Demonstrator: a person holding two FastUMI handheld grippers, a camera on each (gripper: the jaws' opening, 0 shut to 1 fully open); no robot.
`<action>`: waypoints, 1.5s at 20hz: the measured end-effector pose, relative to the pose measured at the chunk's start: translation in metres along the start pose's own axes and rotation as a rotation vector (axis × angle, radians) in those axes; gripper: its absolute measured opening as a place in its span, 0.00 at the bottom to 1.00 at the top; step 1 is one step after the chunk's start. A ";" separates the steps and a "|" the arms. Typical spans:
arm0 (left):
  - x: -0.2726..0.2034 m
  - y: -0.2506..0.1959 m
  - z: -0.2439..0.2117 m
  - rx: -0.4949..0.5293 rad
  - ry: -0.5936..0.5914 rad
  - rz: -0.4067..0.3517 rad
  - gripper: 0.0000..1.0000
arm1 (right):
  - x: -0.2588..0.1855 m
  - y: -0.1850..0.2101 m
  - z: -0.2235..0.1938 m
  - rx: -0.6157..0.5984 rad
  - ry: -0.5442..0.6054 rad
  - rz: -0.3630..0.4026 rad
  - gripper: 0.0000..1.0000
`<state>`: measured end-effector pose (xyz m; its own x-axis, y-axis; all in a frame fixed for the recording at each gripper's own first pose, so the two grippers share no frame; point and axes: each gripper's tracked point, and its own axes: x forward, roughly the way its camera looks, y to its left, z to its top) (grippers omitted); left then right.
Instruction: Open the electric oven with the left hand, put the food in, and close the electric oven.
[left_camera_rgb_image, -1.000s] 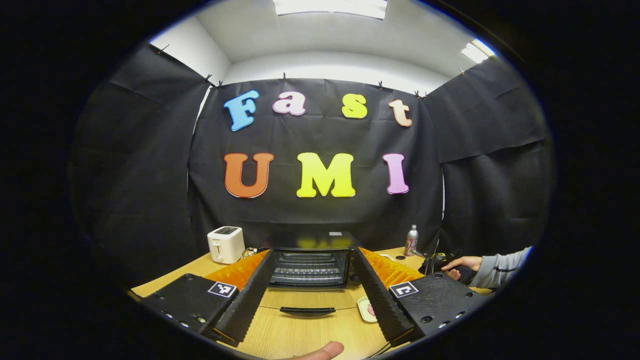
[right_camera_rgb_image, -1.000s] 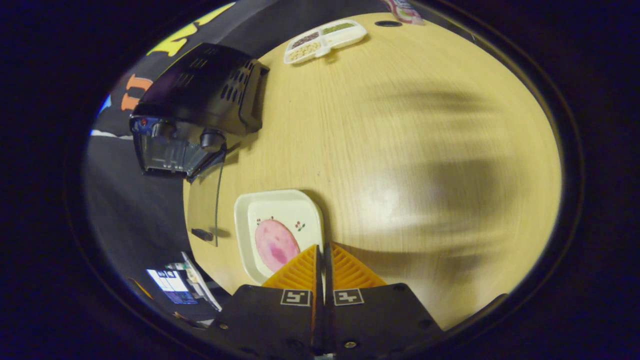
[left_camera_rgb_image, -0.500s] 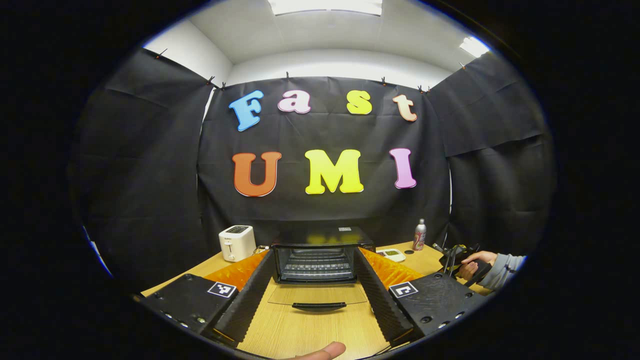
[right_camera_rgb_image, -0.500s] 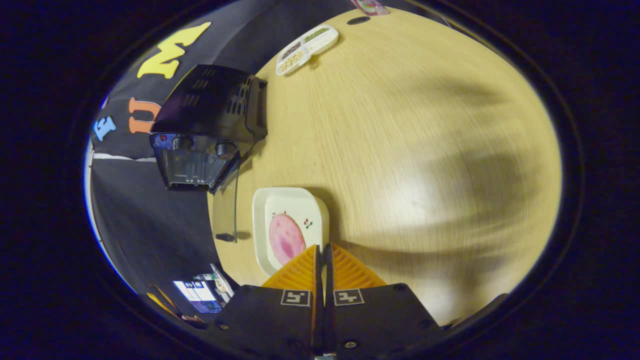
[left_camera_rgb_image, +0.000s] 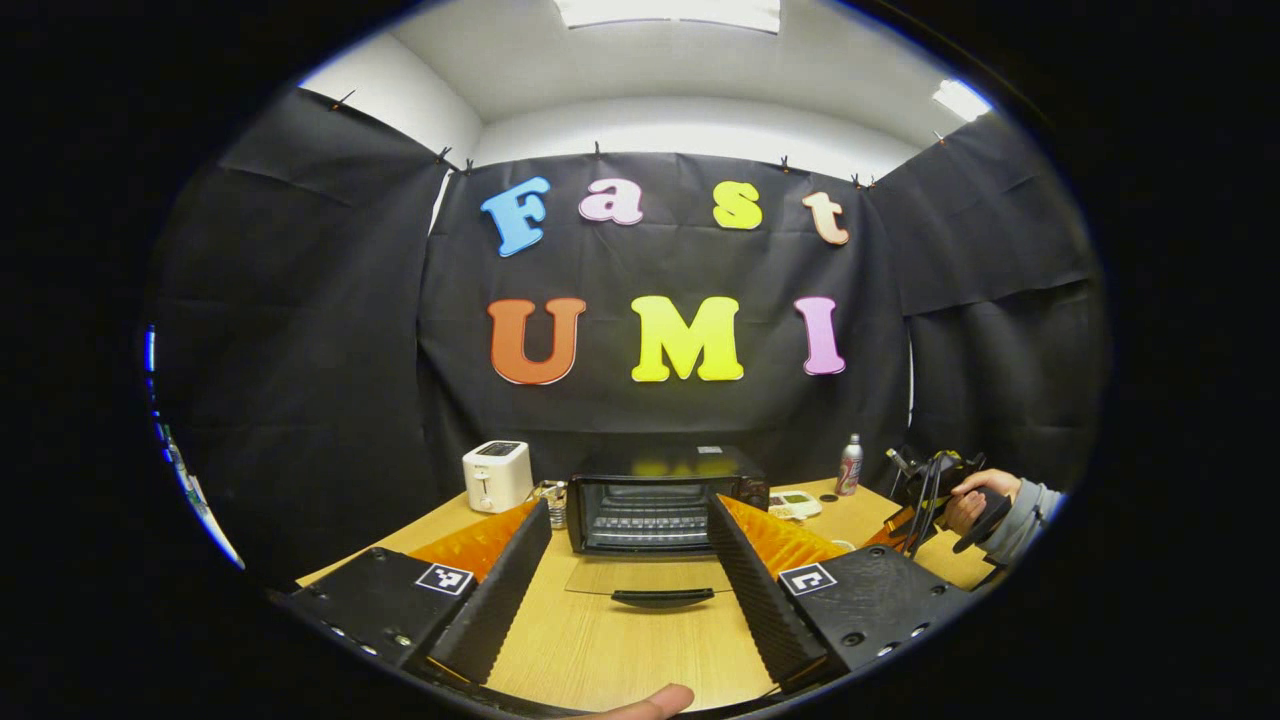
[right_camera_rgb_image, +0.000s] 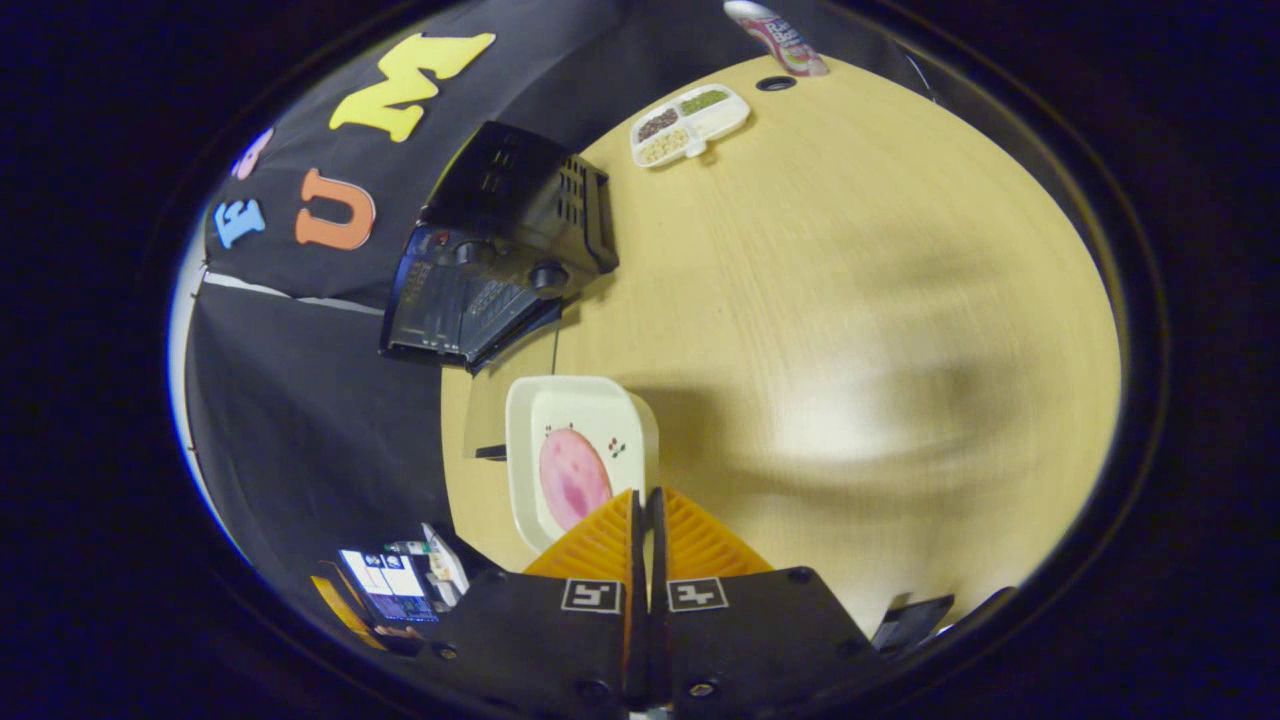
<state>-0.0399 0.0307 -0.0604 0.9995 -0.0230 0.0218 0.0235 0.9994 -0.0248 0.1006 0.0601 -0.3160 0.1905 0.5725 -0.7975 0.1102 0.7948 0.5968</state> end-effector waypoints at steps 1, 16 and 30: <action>-0.002 0.006 -0.003 0.003 0.006 0.010 0.95 | 0.002 0.009 -0.002 -0.012 0.004 0.003 0.04; -0.024 0.084 -0.022 -0.031 0.017 0.117 0.95 | 0.115 0.144 -0.010 0.148 -0.099 0.048 0.01; -0.016 0.144 -0.037 0.013 0.014 0.232 0.95 | 0.186 0.193 0.035 0.533 -0.435 0.134 0.04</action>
<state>-0.0521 0.1744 -0.1015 0.9782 0.2075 0.0031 -0.2074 0.9781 -0.0148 0.1918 0.3130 -0.3456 0.5968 0.4379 -0.6724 0.5003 0.4521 0.7385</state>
